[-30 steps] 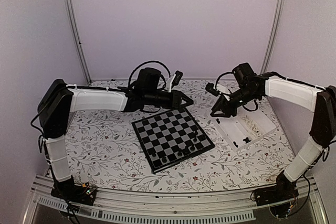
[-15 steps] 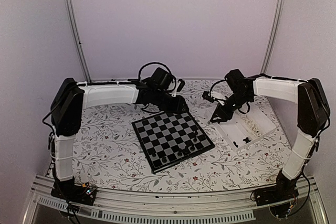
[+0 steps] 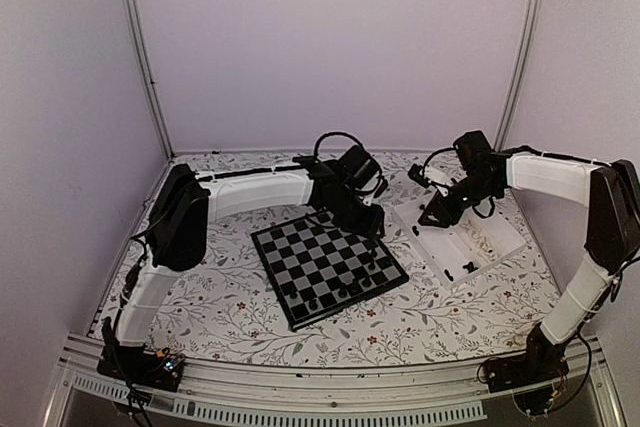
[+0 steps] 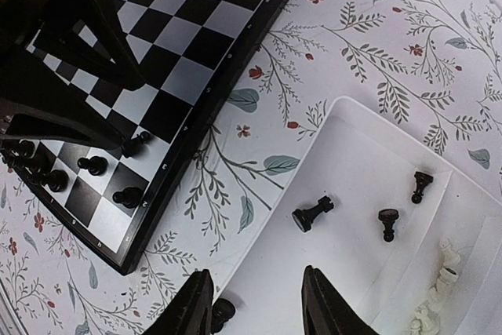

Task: Set up the chess pieces on the board
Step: Pick up the chess piece from the chessboard.

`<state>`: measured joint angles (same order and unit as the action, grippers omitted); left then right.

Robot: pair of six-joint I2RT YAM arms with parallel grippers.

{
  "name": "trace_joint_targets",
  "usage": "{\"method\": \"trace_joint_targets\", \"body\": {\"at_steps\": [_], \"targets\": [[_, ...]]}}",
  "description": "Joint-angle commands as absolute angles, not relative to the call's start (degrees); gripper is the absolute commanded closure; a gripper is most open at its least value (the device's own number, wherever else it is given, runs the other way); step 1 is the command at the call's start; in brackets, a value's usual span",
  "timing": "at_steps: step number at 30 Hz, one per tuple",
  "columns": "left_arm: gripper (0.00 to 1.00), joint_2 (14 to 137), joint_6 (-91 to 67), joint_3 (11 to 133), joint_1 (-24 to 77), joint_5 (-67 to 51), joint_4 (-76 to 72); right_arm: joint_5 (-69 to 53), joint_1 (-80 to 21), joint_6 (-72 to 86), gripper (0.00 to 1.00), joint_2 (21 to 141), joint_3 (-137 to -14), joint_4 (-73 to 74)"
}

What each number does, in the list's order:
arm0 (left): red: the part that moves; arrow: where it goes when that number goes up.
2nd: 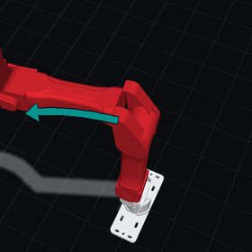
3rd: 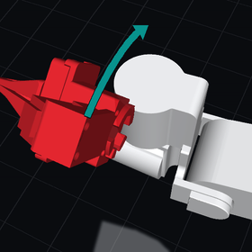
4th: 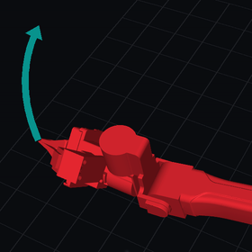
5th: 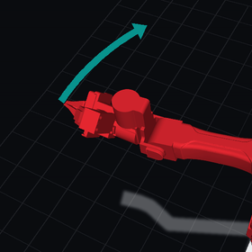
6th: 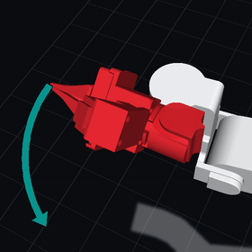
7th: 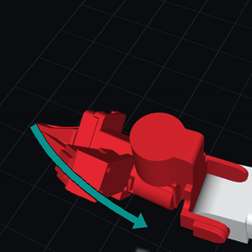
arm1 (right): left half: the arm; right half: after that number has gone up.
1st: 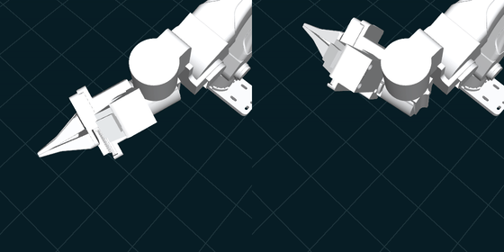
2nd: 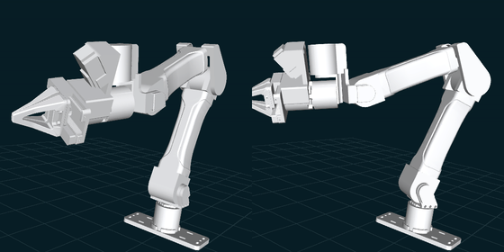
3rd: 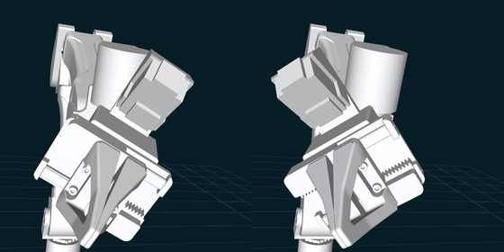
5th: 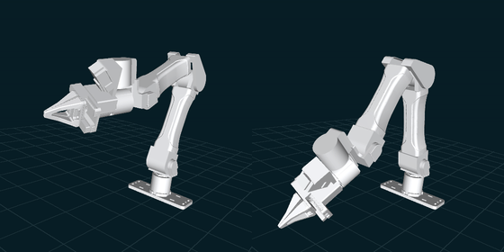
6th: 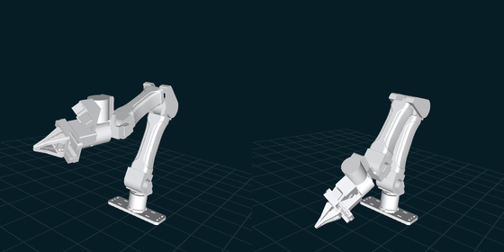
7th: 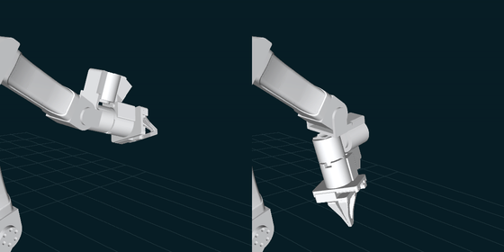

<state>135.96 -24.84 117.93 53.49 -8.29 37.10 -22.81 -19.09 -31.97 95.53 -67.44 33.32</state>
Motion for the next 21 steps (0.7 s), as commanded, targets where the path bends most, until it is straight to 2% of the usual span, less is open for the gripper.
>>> {"method": "trace_joint_targets", "body": {"at_steps": [1,9,21], "targets": [[0.56,139.24,-23.61,122.76,54.88,-4.77,44.97,-22.56,-18.77,-31.60,0.57,93.93,-66.59,31.13],[0.52,141.34,-23.62,124.38,55.37,-4.75,47.59,-23.13,-18.77,-31.73,0.57,94.14,-66.40,31.12],[0.56,144.11,-22.94,126.28,55.64,-5.88,50.12,-23.42,-18.72,-31.64,0.57,94.69,-66.21,31.20]]}}
